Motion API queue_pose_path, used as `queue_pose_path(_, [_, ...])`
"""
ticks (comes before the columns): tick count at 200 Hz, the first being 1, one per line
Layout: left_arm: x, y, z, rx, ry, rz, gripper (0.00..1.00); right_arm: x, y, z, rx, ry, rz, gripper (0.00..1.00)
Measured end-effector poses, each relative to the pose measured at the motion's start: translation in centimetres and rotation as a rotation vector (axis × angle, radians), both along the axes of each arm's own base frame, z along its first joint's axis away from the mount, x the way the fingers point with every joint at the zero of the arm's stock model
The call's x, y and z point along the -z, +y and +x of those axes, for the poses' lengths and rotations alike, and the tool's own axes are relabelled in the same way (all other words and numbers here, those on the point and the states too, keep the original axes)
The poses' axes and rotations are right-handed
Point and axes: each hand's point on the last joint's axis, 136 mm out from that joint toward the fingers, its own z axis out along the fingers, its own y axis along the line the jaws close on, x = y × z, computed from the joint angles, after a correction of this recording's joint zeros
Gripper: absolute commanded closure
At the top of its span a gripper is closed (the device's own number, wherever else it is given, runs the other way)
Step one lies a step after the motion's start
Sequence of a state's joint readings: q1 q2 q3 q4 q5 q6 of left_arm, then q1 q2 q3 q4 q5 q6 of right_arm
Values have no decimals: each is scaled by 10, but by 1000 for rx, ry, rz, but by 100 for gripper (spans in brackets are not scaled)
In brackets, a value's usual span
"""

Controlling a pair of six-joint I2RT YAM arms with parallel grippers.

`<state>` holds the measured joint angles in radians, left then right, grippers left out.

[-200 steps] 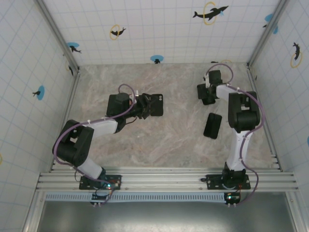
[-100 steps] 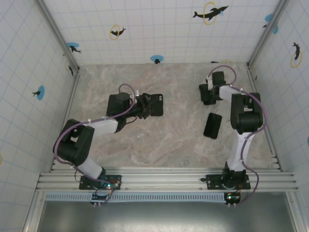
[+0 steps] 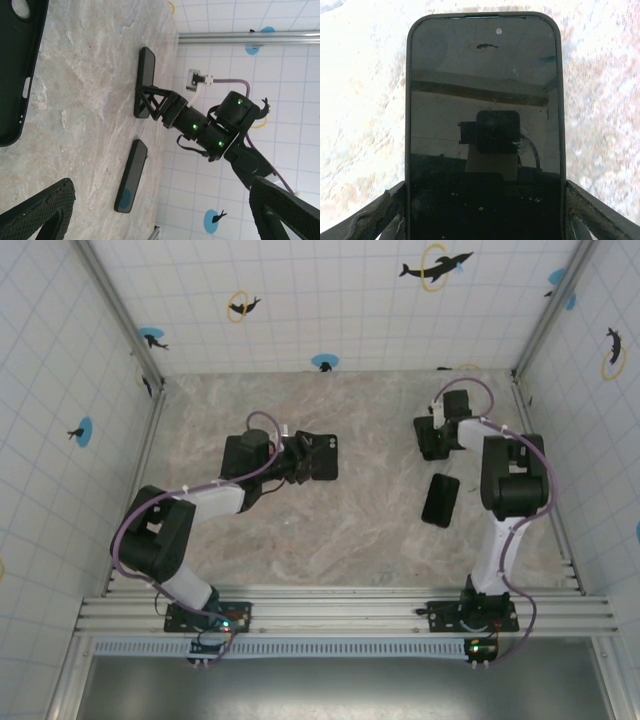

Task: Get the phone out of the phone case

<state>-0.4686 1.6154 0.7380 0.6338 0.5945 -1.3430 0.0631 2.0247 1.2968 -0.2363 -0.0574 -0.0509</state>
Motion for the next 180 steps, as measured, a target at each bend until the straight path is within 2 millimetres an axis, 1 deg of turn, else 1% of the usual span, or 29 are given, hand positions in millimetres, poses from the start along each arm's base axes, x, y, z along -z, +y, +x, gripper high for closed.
queue_pose_path(41, [-4,-2,4,3,-10,8,8,-8,3,-31,24,6,88,46])
queue_pose_path(63, [-7,-3,8,6,-25,21,9,-23,13,-44,21,-32,169,47])
queue_pose_path(82, [-10,-5,13,4,-40,33,10,-39,24,-50,10,-78,247,48])
queue_pose_path(114, [-16,-12,23,-2,-67,64,13,-70,47,-62,-23,-168,384,48])
queue_pose_path(138, [-23,-30,29,16,-101,84,16,-90,75,-75,-74,-211,467,48])
queue_pose_path(157, [-28,-46,34,39,-133,103,20,-97,97,-90,-116,-221,515,48])
queue_pose_path(180, [-34,-64,37,65,-173,128,22,-101,122,-110,-163,-209,556,48])
